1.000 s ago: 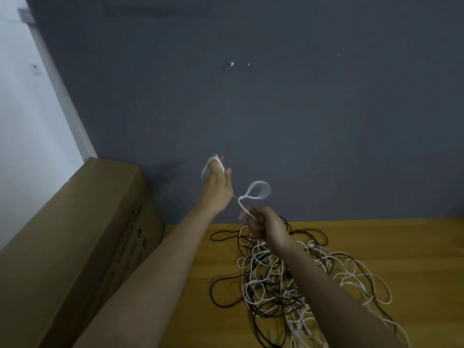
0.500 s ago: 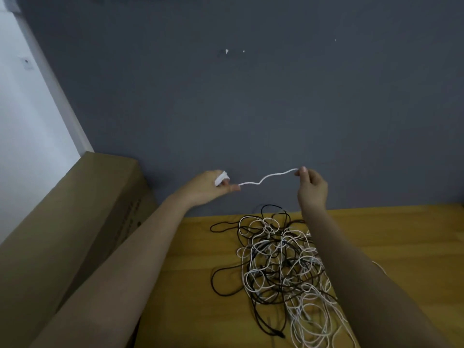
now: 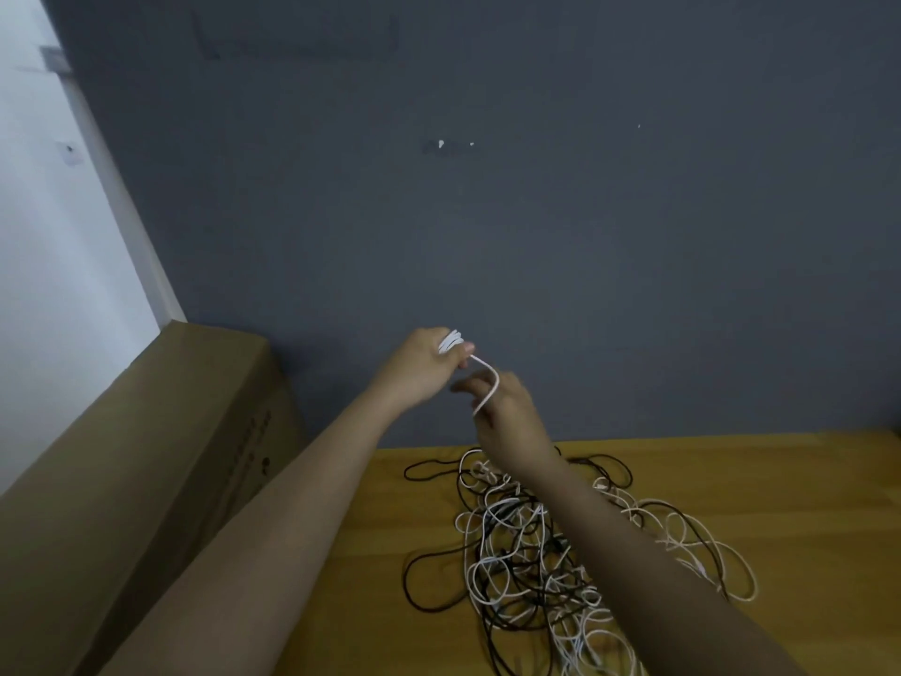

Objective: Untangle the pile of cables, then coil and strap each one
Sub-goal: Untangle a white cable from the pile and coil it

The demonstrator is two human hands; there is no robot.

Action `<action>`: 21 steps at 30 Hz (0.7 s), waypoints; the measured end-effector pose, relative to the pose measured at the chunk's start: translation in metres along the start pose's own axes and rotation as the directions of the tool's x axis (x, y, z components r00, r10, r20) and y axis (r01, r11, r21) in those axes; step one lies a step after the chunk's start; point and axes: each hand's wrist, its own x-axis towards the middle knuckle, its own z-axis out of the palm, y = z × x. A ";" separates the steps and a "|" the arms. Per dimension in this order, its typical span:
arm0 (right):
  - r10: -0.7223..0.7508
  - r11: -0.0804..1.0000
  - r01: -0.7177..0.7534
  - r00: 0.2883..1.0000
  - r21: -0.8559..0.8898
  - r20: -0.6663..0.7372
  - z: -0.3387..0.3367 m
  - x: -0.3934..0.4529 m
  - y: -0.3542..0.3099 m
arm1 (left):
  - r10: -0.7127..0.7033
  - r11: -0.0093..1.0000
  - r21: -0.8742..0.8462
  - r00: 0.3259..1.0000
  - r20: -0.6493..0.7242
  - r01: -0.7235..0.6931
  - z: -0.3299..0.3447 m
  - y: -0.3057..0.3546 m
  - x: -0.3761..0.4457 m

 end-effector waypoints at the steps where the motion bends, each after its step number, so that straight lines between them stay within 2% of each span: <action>1: 0.044 0.992 -0.046 0.999 0.116 0.019 0.001 -0.002 -0.004 | -0.015 1.000 0.013 0.999 -0.034 0.015 0.001 -0.001 0.002; 2: 0.116 0.954 -0.138 0.989 0.267 0.097 0.000 -0.004 -0.007 | -0.032 0.999 0.029 0.997 -0.072 0.034 0.000 -0.002 0.004; 4: 0.219 0.797 -0.353 0.925 0.491 0.309 -0.001 -0.011 -0.008 | -0.068 0.997 0.024 0.983 -0.172 0.073 -0.002 -0.005 0.006; 5: 0.256 0.724 -0.430 0.893 0.538 0.369 -0.001 -0.016 -0.005 | -0.082 0.997 -0.014 0.970 -0.228 0.081 -0.005 -0.006 0.007; 7: 0.354 0.677 -0.524 0.848 0.518 0.394 -0.004 -0.026 0.005 | -0.115 0.991 -0.103 0.946 -0.303 0.088 -0.013 -0.007 0.008; 9: 0.391 0.784 -0.512 0.847 0.352 0.361 -0.010 -0.031 0.015 | -0.129 0.989 -0.103 0.953 -0.276 0.104 -0.016 -0.007 0.008; 11: 0.339 0.919 -0.388 0.866 0.067 0.369 -0.017 -0.029 0.023 | -0.127 0.986 -0.136 0.971 -0.203 0.100 -0.012 -0.006 0.004; 12: 0.302 0.952 -0.297 0.883 -0.071 0.360 -0.019 -0.025 0.023 | -0.132 0.974 -0.204 0.977 -0.169 0.097 -0.010 -0.005 0.003; 13: 0.265 0.964 -0.243 0.911 -0.108 0.316 -0.019 -0.021 0.023 | -0.137 0.957 -0.273 0.980 -0.144 0.094 -0.007 -0.003 0.002; 14: 0.258 0.966 -0.254 0.935 -0.049 0.242 -0.020 -0.017 0.019 | -0.135 0.945 -0.316 0.982 -0.132 0.088 -0.007 -0.002 0.001; 15: 0.299 0.944 -0.316 0.941 0.099 0.158 -0.024 -0.012 0.015 | -0.127 0.940 -0.333 0.984 -0.127 0.079 -0.008 -0.001 0.000; 17: 0.458 0.808 -0.449 0.886 0.382 0.073 -0.032 -0.003 0.013 | -0.106 0.931 -0.359 0.991 -0.083 0.069 -0.013 -0.001 -0.003; 18: 0.505 0.760 -0.468 0.862 0.451 0.042 -0.037 0.000 0.017 | -0.095 0.920 -0.384 0.995 -0.035 0.075 -0.016 -0.001 -0.006; 21: 0.476 0.823 -0.405 0.875 0.399 -0.092 -0.048 0.008 0.029 | -0.055 0.893 -0.436 0.988 0.141 0.112 -0.022 -0.003 -0.015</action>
